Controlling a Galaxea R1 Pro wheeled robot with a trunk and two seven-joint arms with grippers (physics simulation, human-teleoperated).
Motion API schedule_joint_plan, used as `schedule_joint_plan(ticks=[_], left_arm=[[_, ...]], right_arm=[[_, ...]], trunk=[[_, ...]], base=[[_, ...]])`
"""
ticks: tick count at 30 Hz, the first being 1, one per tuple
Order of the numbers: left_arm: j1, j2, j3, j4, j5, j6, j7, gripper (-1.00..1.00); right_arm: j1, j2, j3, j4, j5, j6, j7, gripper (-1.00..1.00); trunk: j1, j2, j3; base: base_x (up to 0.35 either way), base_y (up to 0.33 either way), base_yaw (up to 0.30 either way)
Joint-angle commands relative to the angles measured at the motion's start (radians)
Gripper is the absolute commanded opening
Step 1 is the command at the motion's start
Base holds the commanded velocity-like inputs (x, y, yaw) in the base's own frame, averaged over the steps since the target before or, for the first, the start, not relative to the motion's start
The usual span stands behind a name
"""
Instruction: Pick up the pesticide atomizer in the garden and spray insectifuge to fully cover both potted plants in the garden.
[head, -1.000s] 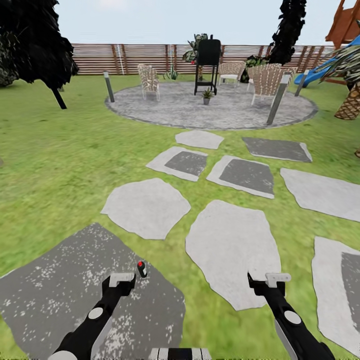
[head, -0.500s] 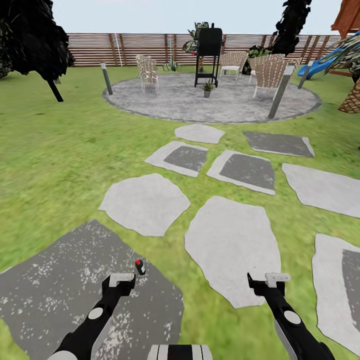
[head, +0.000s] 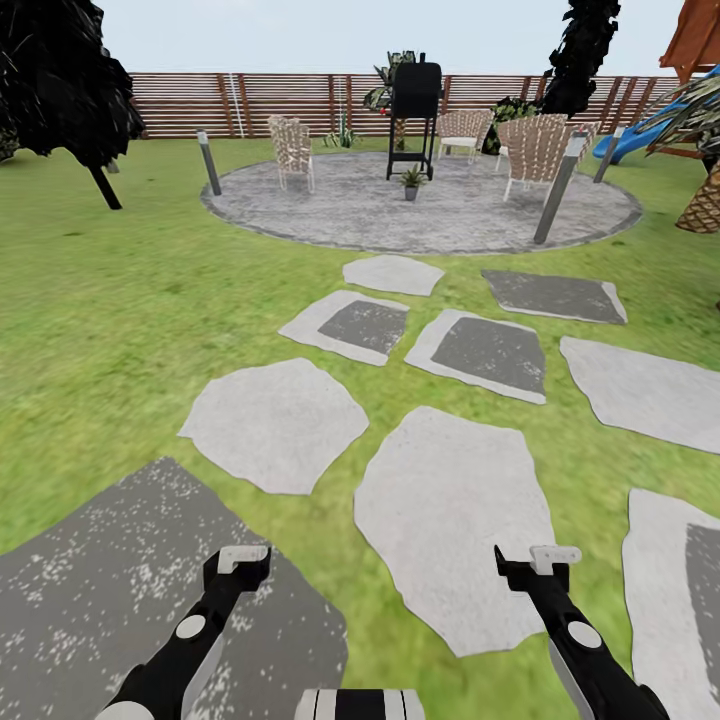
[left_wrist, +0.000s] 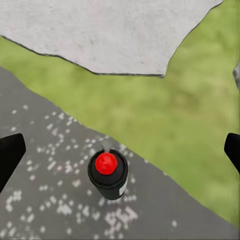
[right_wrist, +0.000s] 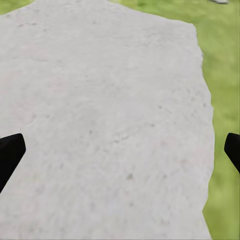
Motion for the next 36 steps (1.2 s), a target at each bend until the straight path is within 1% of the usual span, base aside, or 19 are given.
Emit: schedule_joint_plan(ticks=[1, 11, 14, 19, 31, 32, 36], left_arm=[[0.000, 0.001, 0.000, 0.001, 0.001, -0.003, 0.000, 1.00], [0.001, 0.001, 0.000, -0.001, 0.002, -0.005, 0.000, 1.00], [0.001, 0.001, 0.001, -0.001, 0.002, -0.005, 0.000, 1.00], [0.003, 0.001, 0.002, -0.008, 0.002, -0.006, -0.001, 1.00], [0.003, 0.003, 0.001, -0.011, 0.003, -0.011, -0.002, 1.00], [0.003, 0.003, 0.001, -0.011, 0.003, -0.011, -0.002, 1.00], [0.003, 0.002, 0.000, -0.011, 0.002, -0.011, -0.002, 1.00]], right_arm=[[0.000, 0.000, -0.001, 0.001, 0.000, -0.003, 0.001, 1.00], [0.000, 0.000, -0.001, 0.001, 0.000, -0.004, 0.001, 1.00], [0.000, 0.000, -0.001, 0.001, 0.000, -0.004, 0.001, 1.00], [0.000, 0.000, -0.001, 0.001, 0.000, -0.004, 0.001, 1.00], [0.000, 0.000, -0.001, 0.001, 0.000, -0.003, 0.001, 1.00], [0.000, 0.000, -0.001, 0.001, 0.000, -0.003, 0.001, 1.00], [0.000, 0.000, -0.002, 0.001, 0.000, -0.003, 0.001, 1.00]], trunk=[[0.000, 0.000, -0.001], [0.000, 0.000, -0.001], [0.000, 0.000, -0.001], [0.000, 0.000, -0.001], [0.000, 0.000, -0.003], [0.000, 0.000, -0.003], [0.002, -0.001, -0.024]], base=[[0.036, -0.024, 0.000], [0.035, -0.021, 0.008], [0.177, -0.120, 0.179], [0.042, -0.028, 0.135], [0.002, -0.001, 0.007], [0.000, 0.000, 0.000], [0.000, 0.000, 0.000]])
